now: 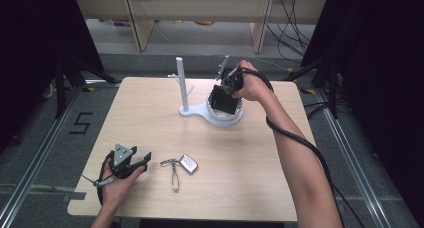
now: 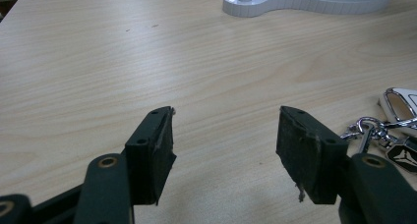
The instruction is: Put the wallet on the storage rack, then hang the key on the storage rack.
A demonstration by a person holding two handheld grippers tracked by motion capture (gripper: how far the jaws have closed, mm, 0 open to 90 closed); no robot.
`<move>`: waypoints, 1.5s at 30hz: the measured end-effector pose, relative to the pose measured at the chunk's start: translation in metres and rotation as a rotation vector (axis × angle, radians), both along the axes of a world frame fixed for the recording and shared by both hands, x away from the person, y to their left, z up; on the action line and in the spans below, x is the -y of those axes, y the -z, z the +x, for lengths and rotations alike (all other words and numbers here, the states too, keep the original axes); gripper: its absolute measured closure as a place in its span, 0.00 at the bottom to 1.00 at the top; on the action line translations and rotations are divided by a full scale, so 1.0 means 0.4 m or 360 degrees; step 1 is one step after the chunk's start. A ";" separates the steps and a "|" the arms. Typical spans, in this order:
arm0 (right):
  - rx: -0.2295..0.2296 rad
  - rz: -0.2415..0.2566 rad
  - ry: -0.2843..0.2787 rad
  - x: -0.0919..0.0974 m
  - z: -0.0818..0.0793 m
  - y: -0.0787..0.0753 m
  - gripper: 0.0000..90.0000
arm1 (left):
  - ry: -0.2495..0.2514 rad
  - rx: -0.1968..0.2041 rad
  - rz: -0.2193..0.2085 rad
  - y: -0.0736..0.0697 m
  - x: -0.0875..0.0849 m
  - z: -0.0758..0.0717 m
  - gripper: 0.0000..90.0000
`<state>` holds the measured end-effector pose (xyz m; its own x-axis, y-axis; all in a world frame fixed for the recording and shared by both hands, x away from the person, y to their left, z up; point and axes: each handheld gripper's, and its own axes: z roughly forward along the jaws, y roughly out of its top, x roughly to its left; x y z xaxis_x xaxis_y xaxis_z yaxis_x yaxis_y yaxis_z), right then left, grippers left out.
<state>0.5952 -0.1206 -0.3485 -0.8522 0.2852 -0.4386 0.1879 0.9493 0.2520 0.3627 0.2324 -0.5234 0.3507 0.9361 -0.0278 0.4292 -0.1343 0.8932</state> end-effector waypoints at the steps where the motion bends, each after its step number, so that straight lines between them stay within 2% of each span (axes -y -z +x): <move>1: 0.0004 0.0015 0.0002 0.005 0.003 -0.001 0.78 | -0.0001 -0.0001 0.0002 0.000 0.000 0.000 0.43; 2: 0.0012 0.0013 0.0039 0.008 0.001 -0.003 0.78 | -0.0001 -0.0001 0.0002 0.000 0.001 0.000 0.43; 3: 0.0021 0.0022 0.0044 0.012 0.002 -0.005 0.78 | -0.0001 0.0000 0.0002 0.000 0.001 0.000 0.43; 4: 0.0062 0.0028 -0.0001 0.018 0.007 -0.007 0.78 | -0.0001 0.0001 0.0001 0.000 0.000 0.000 0.43; 5: 0.0055 0.0047 0.0038 0.021 0.003 -0.008 0.78 | 0.0000 0.0001 0.0001 0.000 0.000 0.000 0.43; 6: 0.0073 0.0051 0.0031 0.025 0.004 -0.009 0.78 | -0.0002 0.0001 0.0000 0.000 0.000 0.000 0.43; 7: 0.0036 0.0109 0.0112 0.023 -0.007 -0.009 0.78 | -0.0001 0.0001 0.0002 0.000 0.000 0.000 0.43; 8: 0.0044 0.0109 0.0075 0.028 -0.004 -0.010 0.78 | -0.0001 0.0000 0.0002 0.000 0.001 0.000 0.43; 9: 0.0044 0.0109 0.0075 0.028 -0.004 -0.010 0.78 | -0.0001 0.0000 0.0002 0.000 0.001 0.000 0.43; 11: 0.0032 0.0133 0.0120 0.037 -0.014 -0.011 0.76 | 0.0001 0.0002 0.0004 0.000 0.001 0.000 0.43; 18: 0.0093 0.0215 0.0187 0.072 -0.034 -0.038 0.70 | -0.0004 -0.0001 0.0003 0.000 0.001 0.000 0.43; 19: 0.0077 0.0222 0.0223 0.077 -0.044 -0.040 0.69 | -0.0003 -0.0001 0.0002 0.000 0.001 0.000 0.43; 22: 0.0060 0.0224 0.0188 0.093 -0.057 -0.040 0.69 | -0.0002 -0.0001 0.0002 0.000 0.001 0.001 0.43; 26: -0.0058 0.0318 0.0272 0.116 -0.084 -0.027 0.68 | -0.0010 -0.0011 -0.0001 0.000 0.000 0.002 0.43; 30: -0.0123 0.0354 0.0334 0.142 -0.114 -0.006 0.66 | -0.0006 -0.0019 0.0014 0.001 0.003 0.003 0.43; 31: -0.0127 0.0362 0.0313 0.151 -0.118 0.000 0.66 | -0.0003 -0.0024 0.0023 0.000 0.003 0.004 0.43; 33: -0.0145 0.0387 0.0367 0.165 -0.135 0.012 0.66 | -0.0002 -0.0029 0.0021 0.000 0.005 0.003 0.43; 40: -0.0184 0.0411 0.0395 0.213 -0.177 0.058 0.64 | -0.0001 -0.0017 0.0011 0.001 0.007 0.002 0.43; 45: -0.0212 0.0431 0.0463 0.238 -0.217 0.097 0.61 | 0.0007 -0.0010 -0.0031 -0.001 0.000 0.000 0.42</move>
